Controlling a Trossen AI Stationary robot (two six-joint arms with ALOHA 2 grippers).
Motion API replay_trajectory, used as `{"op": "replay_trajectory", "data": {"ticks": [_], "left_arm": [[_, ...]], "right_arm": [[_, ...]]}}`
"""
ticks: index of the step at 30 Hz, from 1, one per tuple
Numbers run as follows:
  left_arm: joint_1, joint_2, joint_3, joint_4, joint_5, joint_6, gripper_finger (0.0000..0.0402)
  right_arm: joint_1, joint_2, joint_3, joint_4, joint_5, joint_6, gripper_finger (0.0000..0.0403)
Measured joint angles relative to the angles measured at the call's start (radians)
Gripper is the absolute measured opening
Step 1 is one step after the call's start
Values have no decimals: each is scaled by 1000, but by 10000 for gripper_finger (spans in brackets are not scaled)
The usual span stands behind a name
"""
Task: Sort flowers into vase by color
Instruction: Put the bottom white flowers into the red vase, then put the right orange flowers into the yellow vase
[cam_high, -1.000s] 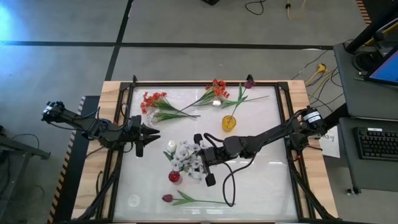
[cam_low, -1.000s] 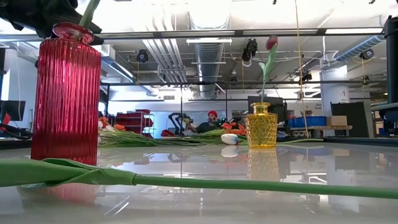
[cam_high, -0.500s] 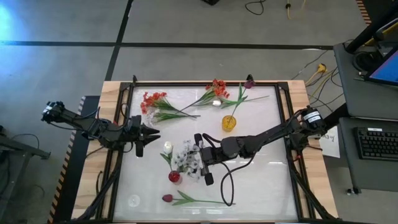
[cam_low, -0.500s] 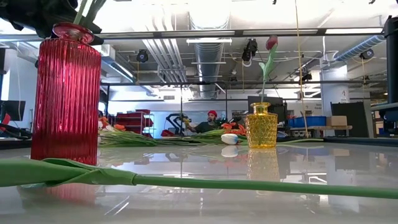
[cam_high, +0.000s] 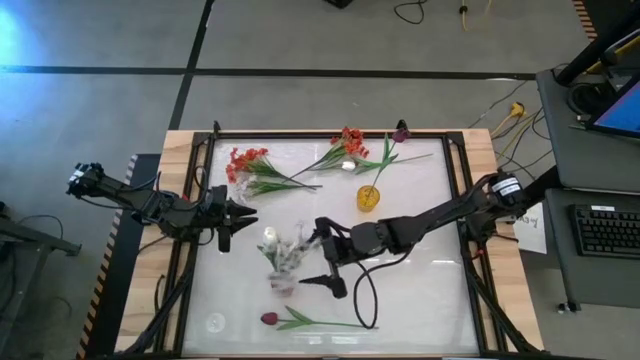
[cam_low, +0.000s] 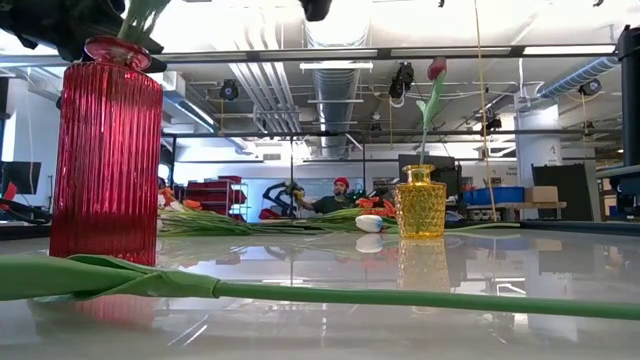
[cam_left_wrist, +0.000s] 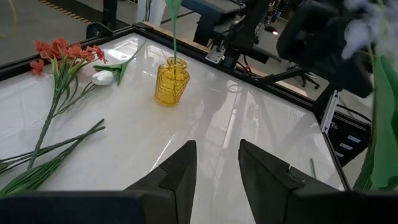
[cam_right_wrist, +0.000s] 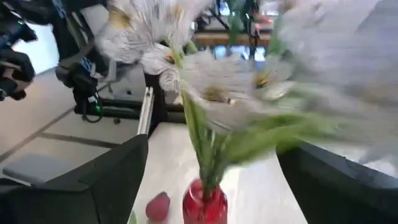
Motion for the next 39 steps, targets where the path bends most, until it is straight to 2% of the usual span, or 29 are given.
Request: {"op": "replay_trajectory", "data": {"ticks": [8, 12, 16, 20, 26, 30, 34, 39], "left_arm": [[0, -6, 2, -5, 0, 0, 107], [0, -11, 68, -73, 1, 0, 107], [0, -8, 162, -184, -3, 24, 107], [0, 6, 235, -249, -53, 63, 107], [0, 22, 272, -297, -72, 77, 107], [0, 36, 268, -328, -106, 75, 107], [1, 45, 270, -354, -176, 101, 107], [26, 43, 294, -373, -185, 173, 107]], "right_arm": [[0, -72, 0, -183, 1, 65, 352], [-7, -117, 0, -265, 5, 93, 351], [-28, -162, 0, -344, 78, 80, 345], [-69, -220, 0, -392, 189, 33, 338], [-89, -267, 0, -494, 174, 27, 327], [-89, -283, 3, -638, 173, 104, 327], [-90, -298, 38, -767, 184, 168, 326], [-98, -301, 124, -898, 185, 167, 326]]}}
